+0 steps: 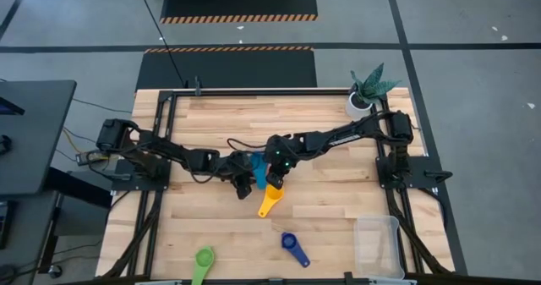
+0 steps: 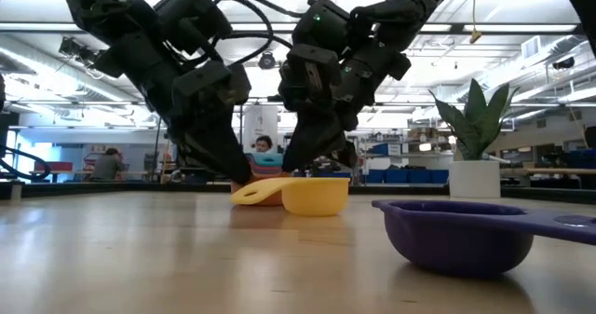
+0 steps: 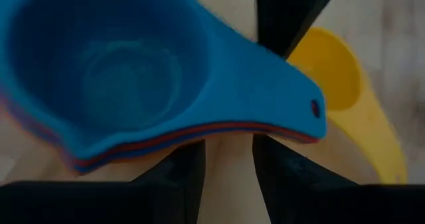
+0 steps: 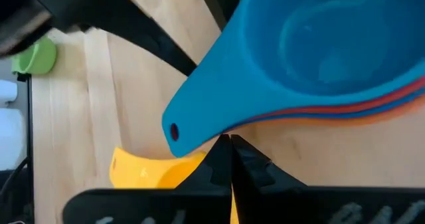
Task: Nest measuring cups in basket
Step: Stack the light blue measuring cup on top of the red measuring cup, then stack the yellow measuring cup on top of the light blue measuring cup
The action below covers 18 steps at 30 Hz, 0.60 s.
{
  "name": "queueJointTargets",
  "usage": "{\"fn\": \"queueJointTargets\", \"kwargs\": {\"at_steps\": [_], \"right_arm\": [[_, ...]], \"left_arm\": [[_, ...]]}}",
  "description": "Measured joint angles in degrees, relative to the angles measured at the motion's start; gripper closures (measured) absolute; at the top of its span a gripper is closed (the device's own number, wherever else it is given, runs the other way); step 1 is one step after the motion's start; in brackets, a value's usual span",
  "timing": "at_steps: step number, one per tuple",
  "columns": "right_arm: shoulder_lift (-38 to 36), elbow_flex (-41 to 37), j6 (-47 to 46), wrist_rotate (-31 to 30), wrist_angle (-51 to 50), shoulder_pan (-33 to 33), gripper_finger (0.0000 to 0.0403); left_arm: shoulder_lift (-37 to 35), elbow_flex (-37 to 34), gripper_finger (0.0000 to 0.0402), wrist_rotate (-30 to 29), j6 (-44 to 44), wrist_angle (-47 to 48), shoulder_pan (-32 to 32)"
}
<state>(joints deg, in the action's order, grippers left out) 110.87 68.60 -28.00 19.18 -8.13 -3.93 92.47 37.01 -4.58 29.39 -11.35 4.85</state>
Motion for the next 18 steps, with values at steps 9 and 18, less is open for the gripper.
{"fn": "queueJointTargets", "kwargs": {"at_steps": [9, 18], "right_arm": [[-8.8, 0.1, 7.8, -4.4, -11.1, -1.7, 0.0403], [-17.6, 0.1, 16.5, -4.6, -21.3, -0.7, 0.0403]], "left_arm": [[-7.5, 0.0, 0.0269, 1.4, -0.4, 7.7, 0.0], [-20.8, 0.0, 0.0269, 4.5, 1.6, 16.6, 0.4]]}}
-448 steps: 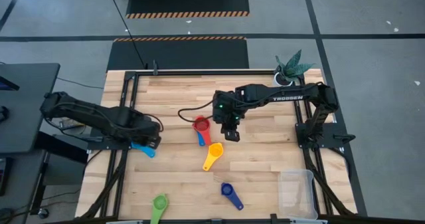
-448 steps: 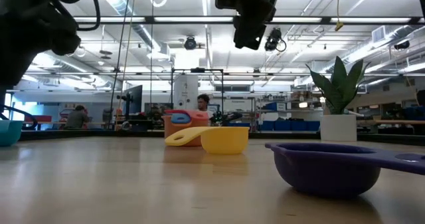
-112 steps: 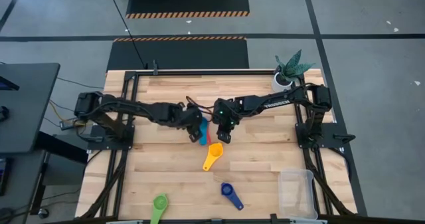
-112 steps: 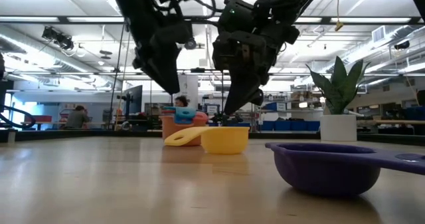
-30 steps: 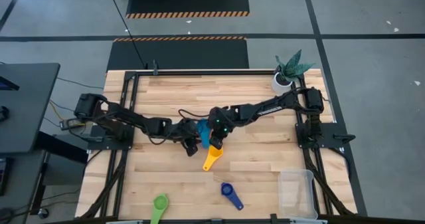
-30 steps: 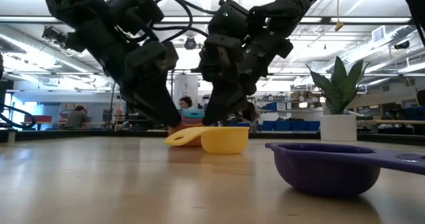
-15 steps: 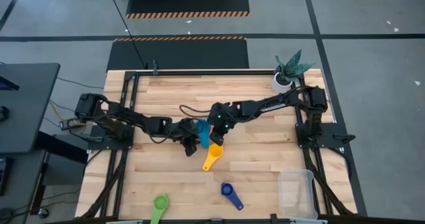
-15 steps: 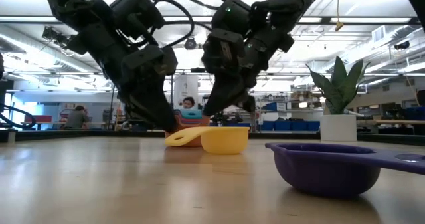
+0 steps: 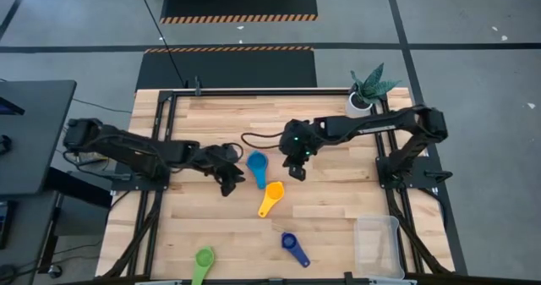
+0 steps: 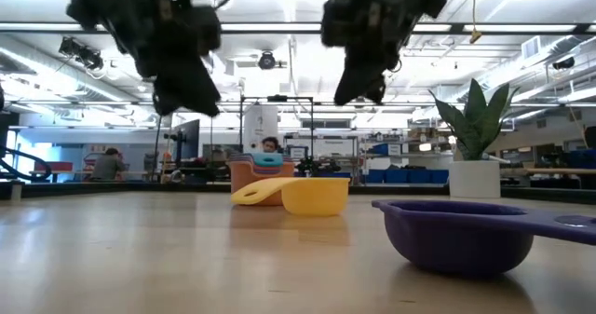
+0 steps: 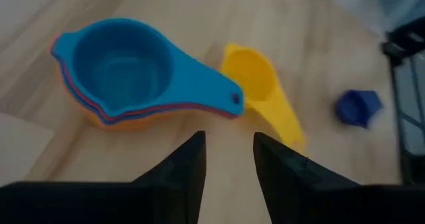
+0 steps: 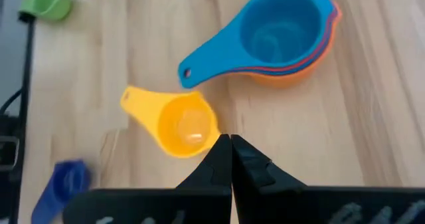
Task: Nest measuring cups in basket
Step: Stack the yellow measuring cup on top of the light blue measuring cup
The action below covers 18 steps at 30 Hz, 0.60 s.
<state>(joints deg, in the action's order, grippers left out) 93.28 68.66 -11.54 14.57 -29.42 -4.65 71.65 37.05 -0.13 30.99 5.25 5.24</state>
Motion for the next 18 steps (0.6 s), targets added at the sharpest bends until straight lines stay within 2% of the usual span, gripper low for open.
{"fn": "queueJointTargets", "kwargs": {"at_steps": [5, 11, 18], "right_arm": [[-3.5, 0.0, 5.1, 0.0, -3.0, 2.3, 0.0403], [-3.5, 0.0, 12.8, 0.3, -6.6, 7.2, 0.0402], [-3.4, -0.1, 9.0, -1.7, -5.3, 10.0, 0.0381]], "left_arm": [[-6.5, 0.0, 0.0269, 0.4, -0.4, 5.3, 1.1], [-10.4, 0.0, 0.0269, -1.8, 0.2, 12.1, 2.2], [-11.0, 0.0, 0.0269, -2.6, -0.1, 14.8, 3.0]]}}
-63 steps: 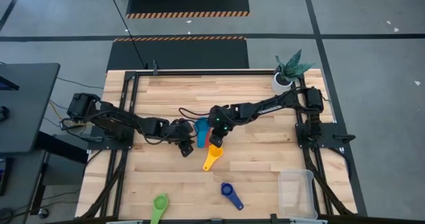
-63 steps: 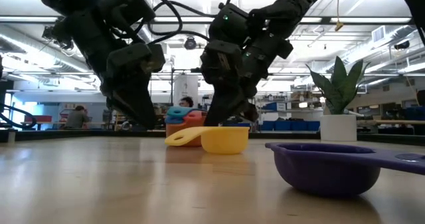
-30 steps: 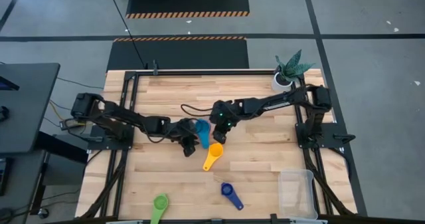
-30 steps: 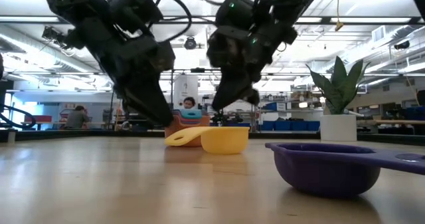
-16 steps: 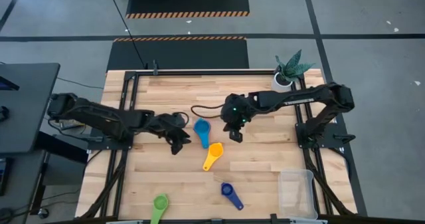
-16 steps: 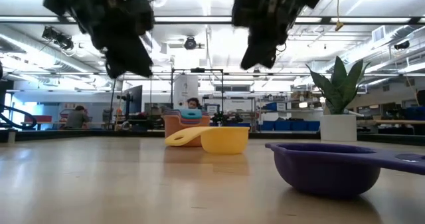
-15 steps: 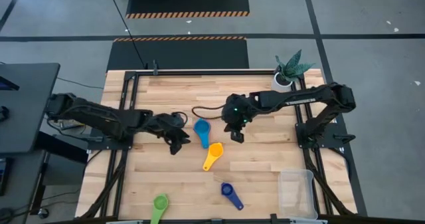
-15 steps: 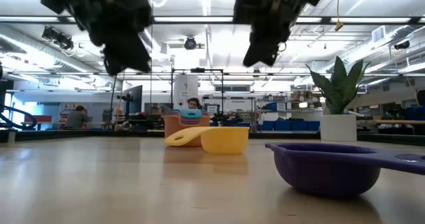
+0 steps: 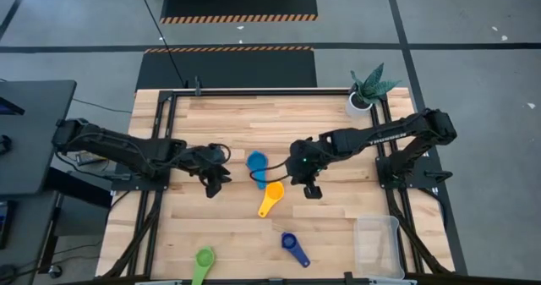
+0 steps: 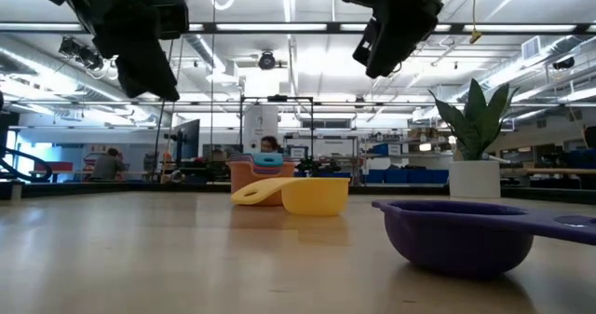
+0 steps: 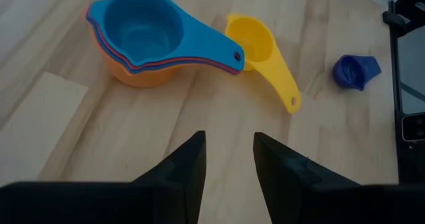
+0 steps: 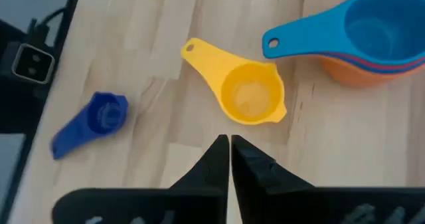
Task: Nest measuring cups in basket
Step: Stack the yellow measuring cup on top of the light blue measuring cup
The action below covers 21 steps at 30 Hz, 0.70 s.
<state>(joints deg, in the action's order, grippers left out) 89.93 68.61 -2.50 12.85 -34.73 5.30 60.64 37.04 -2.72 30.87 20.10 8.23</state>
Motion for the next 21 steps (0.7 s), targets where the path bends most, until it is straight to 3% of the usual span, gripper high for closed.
{"fn": "queueJointTargets", "kwargs": {"at_steps": [12, 21], "right_arm": [[1.6, -0.2, -1.3, -1.2, 4.7, 1.7, 0.0306], [9.1, -0.2, 8.8, -1.2, 8.5, 4.2, 0.0267]], "left_arm": [[0.0, 0.0, 0.0269, 0.6, 0.0, 4.7, 0.1], [0.1, 0.0, 0.0269, 0.7, 0.0, 7.0, 0.1]]}}
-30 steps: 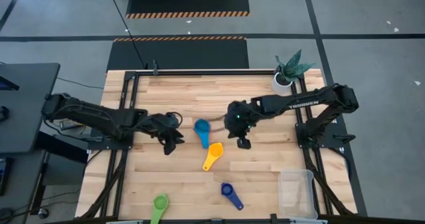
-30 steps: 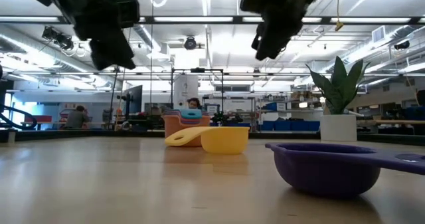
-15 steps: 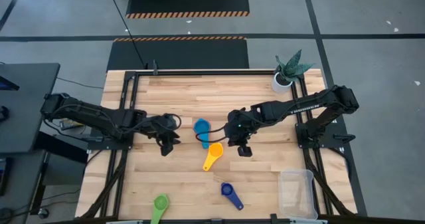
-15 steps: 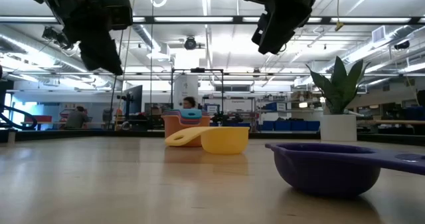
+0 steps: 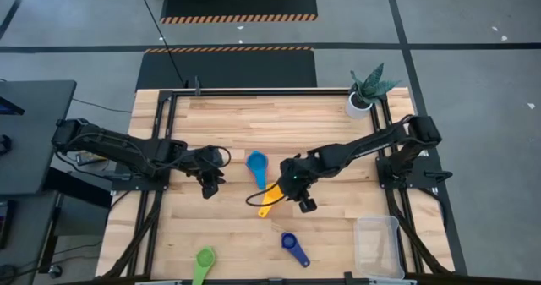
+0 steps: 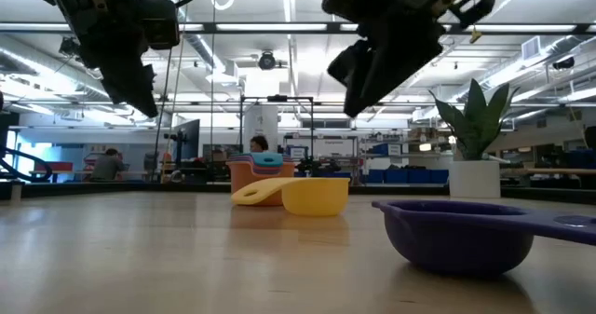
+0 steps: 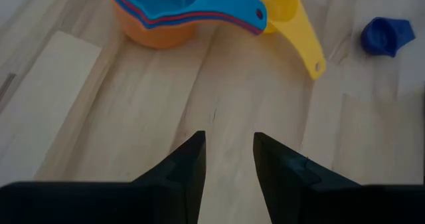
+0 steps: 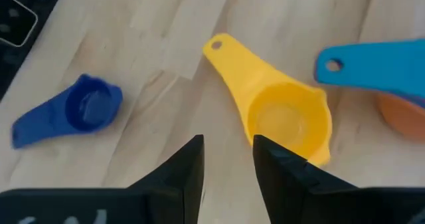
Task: Nest measuring cups in basket
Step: Stack the yellow measuring cup on top of the light blue measuring cup
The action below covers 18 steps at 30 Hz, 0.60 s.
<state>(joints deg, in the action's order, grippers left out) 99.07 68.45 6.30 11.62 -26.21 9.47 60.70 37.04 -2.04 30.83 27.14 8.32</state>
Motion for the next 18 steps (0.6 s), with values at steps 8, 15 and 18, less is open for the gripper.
{"fn": "queueJointTargets", "kwargs": {"at_steps": [8, 15, 18], "right_arm": [[4.5, 0.1, 5.7, 1.6, 6.3, 0.2, 0.0272], [7.9, 0.1, 8.5, -1.1, 7.3, 0.2, 0.0272], [8.8, 0.1, 8.9, -2.8, 7.2, 0.2, 0.0272]], "left_arm": [[0.0, 0.0, 0.0269, 0.0, 0.0, 1.5, 0.0], [0.0, 0.0, 0.0269, 0.0, 0.0, 2.4, 0.0], [0.0, 0.0, 0.0269, 0.0, 0.0, 2.4, 0.0]]}}
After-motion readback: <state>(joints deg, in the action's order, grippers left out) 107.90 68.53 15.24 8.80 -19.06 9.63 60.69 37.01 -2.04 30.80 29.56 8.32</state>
